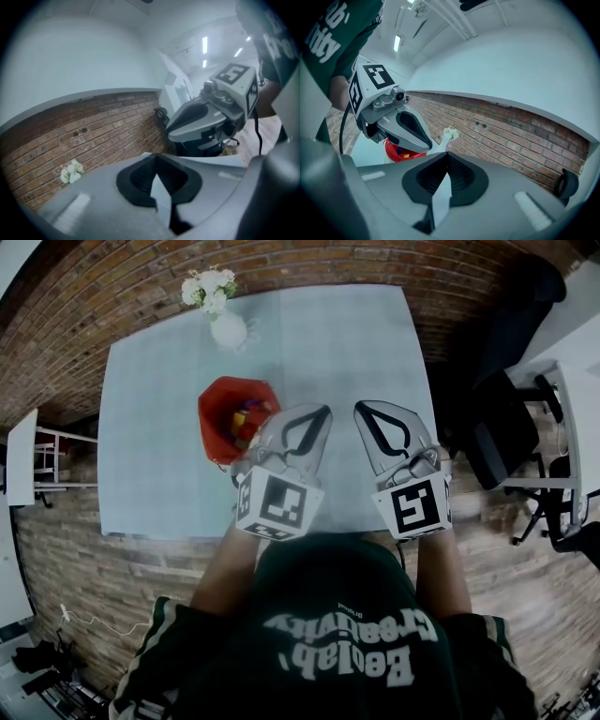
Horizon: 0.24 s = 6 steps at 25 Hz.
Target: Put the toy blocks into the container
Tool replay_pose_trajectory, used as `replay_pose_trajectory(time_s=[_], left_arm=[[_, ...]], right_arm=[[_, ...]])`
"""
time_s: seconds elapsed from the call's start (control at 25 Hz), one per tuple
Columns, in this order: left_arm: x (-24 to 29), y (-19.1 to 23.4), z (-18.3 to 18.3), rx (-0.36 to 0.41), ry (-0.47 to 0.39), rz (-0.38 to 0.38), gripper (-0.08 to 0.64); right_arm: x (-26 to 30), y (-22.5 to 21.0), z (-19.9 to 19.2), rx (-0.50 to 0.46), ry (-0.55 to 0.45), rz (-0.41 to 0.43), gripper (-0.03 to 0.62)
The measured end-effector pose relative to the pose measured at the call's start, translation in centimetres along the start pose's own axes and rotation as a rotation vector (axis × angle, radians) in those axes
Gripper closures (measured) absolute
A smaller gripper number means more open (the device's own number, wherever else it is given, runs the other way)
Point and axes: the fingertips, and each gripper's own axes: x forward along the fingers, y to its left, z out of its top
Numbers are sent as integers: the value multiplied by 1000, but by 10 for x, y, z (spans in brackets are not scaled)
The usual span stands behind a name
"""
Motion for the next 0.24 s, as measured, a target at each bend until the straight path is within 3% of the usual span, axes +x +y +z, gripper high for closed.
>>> replay_pose_trajectory(time_s=[0.24], left_arm=[[7, -6, 5, 16, 14, 7, 557]], right_arm=[[-6, -7, -4, -3, -1, 5, 586]])
